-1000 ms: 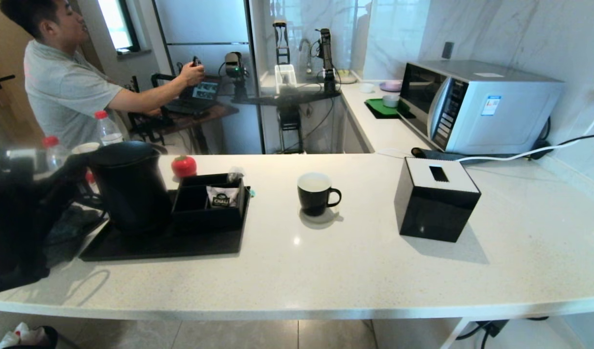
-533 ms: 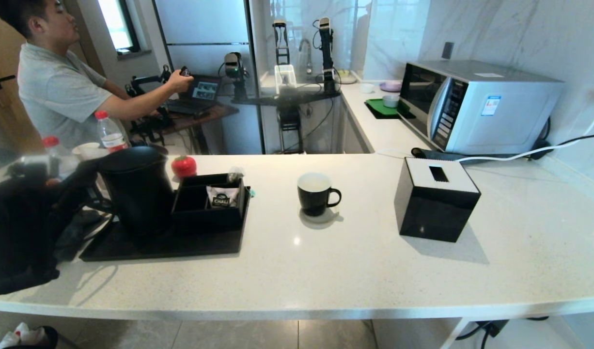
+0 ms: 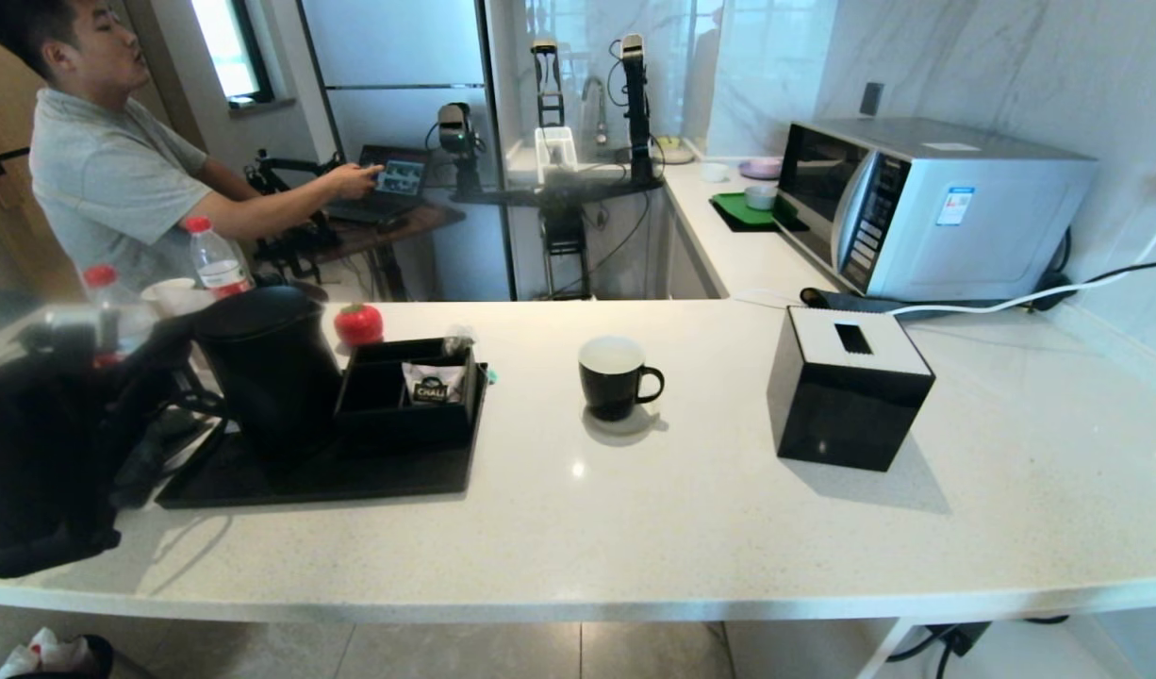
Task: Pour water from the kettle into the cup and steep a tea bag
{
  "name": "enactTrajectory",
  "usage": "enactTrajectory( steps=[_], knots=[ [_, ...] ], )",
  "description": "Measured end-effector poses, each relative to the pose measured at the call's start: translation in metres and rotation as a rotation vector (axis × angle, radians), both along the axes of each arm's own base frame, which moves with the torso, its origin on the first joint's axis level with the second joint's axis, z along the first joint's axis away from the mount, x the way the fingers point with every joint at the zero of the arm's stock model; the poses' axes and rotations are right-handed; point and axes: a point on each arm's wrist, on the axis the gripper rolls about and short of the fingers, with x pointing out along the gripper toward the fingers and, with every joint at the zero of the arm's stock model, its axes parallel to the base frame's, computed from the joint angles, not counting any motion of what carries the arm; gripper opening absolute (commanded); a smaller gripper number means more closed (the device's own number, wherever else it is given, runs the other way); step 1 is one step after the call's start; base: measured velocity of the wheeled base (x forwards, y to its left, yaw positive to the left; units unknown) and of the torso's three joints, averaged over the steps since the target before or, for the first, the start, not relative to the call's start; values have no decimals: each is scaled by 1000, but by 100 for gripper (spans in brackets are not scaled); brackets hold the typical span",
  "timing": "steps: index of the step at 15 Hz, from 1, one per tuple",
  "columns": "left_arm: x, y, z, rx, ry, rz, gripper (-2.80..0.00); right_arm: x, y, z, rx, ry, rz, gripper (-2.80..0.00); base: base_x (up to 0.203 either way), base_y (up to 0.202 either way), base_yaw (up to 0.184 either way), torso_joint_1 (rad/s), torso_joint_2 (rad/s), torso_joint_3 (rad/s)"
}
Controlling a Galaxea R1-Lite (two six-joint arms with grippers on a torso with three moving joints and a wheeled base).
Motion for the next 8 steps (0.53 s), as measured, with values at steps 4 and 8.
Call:
enactTrajectory(
  steps=[4,8],
  knots=[
    [-1,0,-4,-6,15,2,-280,0,0,0,0,0,0,-280,0,0,0,0,0,0],
    [-2,-1,-9,-19,41,-1,0,0,0,0,1,0,0,-280,0,0,0,0,0,0]
  ],
)
